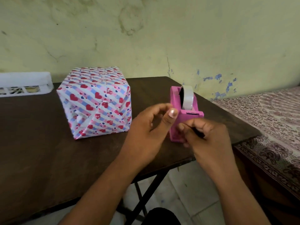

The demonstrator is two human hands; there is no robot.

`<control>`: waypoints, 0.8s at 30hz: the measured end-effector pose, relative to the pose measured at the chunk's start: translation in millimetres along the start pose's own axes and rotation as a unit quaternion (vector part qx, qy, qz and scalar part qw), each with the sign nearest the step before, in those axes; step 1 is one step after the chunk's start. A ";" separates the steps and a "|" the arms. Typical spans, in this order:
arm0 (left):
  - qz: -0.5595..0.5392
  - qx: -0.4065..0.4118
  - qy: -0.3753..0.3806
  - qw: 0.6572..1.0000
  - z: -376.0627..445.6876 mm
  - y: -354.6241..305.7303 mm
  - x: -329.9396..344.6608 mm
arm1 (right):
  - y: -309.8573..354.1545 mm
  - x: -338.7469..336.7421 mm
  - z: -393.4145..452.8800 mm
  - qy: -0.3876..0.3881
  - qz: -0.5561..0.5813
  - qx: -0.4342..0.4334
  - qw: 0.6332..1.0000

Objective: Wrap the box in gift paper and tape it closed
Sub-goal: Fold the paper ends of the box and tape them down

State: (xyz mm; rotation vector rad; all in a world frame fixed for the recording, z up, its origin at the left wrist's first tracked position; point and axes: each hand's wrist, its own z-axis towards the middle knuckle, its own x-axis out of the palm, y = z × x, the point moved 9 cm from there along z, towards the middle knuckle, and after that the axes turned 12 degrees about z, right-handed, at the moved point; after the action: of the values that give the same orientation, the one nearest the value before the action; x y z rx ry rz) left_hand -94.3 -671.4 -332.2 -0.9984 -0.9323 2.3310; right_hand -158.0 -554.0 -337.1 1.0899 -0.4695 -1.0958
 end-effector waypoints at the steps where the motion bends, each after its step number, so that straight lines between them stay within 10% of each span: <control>1: -0.028 -0.009 0.020 0.999 -4.3 -1.5 -4.6 | -0.1 6.7 -1.1 0.012 0.036 0.006 0.999; 12: 0.075 -0.066 -0.066 0.993 -44.5 30.6 -86.2 | 3.0 85.1 -19.9 0.110 0.098 0.014 0.989; 17: 0.306 0.021 -0.183 0.934 -61.3 9.8 -106.4 | -31.8 110.2 -25.1 0.071 0.227 0.187 0.953; 24: 0.179 -0.072 -0.232 0.953 -73.1 35.9 -141.8 | 0.3 124.9 -21.3 0.136 0.188 0.090 0.969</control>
State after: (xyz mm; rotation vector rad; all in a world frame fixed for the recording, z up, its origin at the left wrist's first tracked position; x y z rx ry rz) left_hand 47.8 -752.3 -330.4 -0.7278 -1.1911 2.9192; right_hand -87.7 -654.2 -369.6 1.2294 -0.5373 -0.5685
